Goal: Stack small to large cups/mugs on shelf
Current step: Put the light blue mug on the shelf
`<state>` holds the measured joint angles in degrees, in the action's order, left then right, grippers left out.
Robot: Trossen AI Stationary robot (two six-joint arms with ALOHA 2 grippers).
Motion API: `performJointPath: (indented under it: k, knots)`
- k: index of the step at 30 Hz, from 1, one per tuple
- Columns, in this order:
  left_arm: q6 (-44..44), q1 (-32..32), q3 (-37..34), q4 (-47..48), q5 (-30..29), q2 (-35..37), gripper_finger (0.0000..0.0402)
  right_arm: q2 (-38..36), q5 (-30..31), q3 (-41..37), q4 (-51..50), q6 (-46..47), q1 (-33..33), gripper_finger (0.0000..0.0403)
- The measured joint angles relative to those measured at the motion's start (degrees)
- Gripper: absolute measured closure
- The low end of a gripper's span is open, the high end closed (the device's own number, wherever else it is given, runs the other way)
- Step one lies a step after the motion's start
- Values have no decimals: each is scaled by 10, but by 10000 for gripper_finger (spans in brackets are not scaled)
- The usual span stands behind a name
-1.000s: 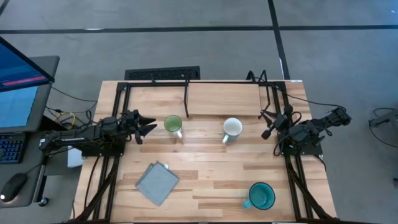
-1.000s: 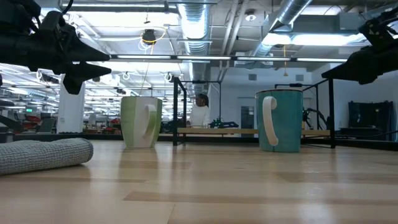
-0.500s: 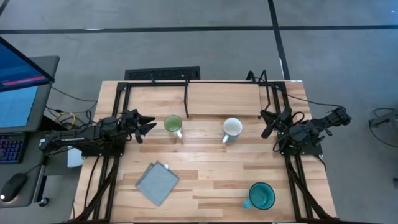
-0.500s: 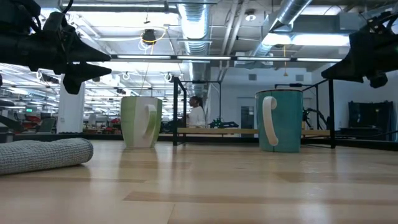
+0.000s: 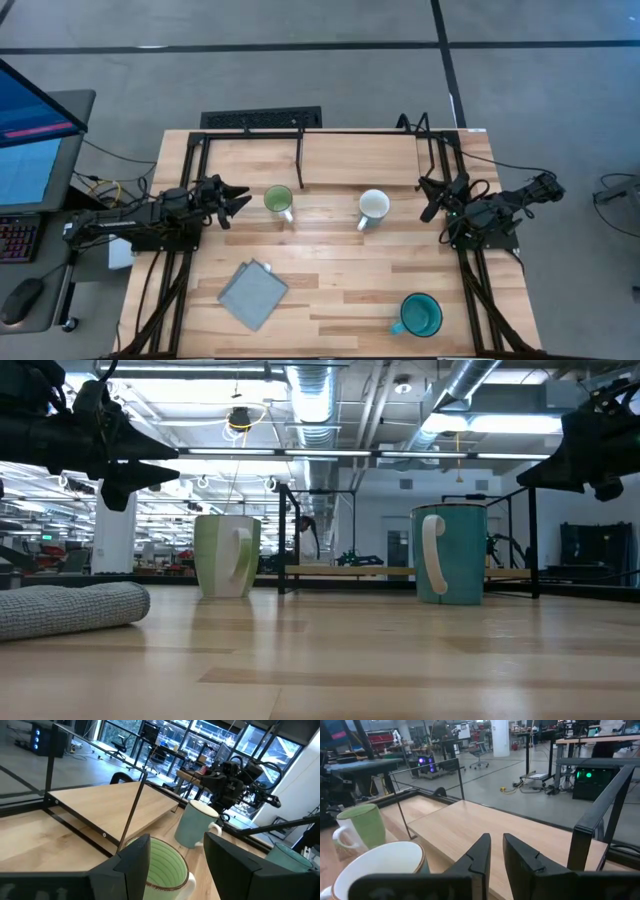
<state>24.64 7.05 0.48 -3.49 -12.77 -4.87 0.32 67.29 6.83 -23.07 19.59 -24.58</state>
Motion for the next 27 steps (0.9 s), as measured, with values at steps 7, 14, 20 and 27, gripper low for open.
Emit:
performJointPath:
  k: [7, 14, 20, 27]
  knots:
    - [-16, 0, 0, 0, -2, 0, 225, 0, 0, 0, 0, 0, 0, 329]
    - [-3, 0, 0, -2, -2, 0, 225, 0, 0, 0, 0, 0, 0, 329]
    - [36, -1, 4, -74, 29, -19, 225, 0, 0, 0, 0, 0, 0, 329]
    - [-79, -1, 92, -142, 57, -142, 225, 0, 0, 0, -3, 0, 0, 329]
